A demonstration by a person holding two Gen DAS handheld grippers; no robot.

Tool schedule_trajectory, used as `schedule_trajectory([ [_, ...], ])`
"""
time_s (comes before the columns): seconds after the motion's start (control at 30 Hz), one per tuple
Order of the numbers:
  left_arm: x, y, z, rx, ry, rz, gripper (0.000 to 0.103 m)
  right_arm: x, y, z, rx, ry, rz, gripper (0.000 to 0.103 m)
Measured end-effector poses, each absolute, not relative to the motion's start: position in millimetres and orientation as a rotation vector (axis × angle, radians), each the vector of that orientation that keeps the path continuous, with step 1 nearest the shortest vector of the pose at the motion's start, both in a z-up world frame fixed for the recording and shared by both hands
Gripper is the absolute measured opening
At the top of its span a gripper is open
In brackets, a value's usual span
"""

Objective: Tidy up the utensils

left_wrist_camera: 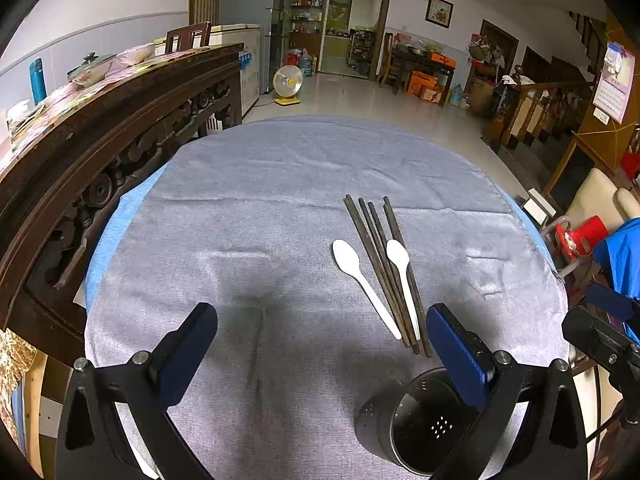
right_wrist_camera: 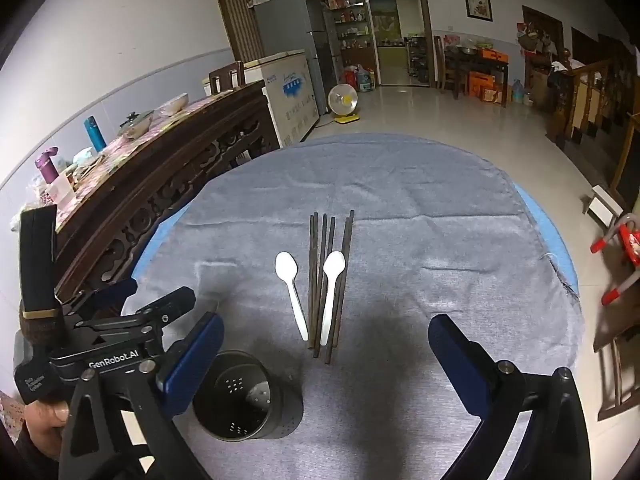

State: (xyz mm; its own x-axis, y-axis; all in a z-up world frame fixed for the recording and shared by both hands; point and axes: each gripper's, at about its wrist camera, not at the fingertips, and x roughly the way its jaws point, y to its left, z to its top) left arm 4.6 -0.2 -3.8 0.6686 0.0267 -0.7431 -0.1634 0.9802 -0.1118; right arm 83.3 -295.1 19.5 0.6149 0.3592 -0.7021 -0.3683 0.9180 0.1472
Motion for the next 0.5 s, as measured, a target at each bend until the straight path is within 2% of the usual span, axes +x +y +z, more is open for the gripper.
schedule_trajectory([
  [0.5, 4.3, -1.7, -5.9, -0.164, 0.838, 0.104, 0.103, 82.3, -293.8, 15.4, -0.018, 0.804, 0.416, 0.103],
])
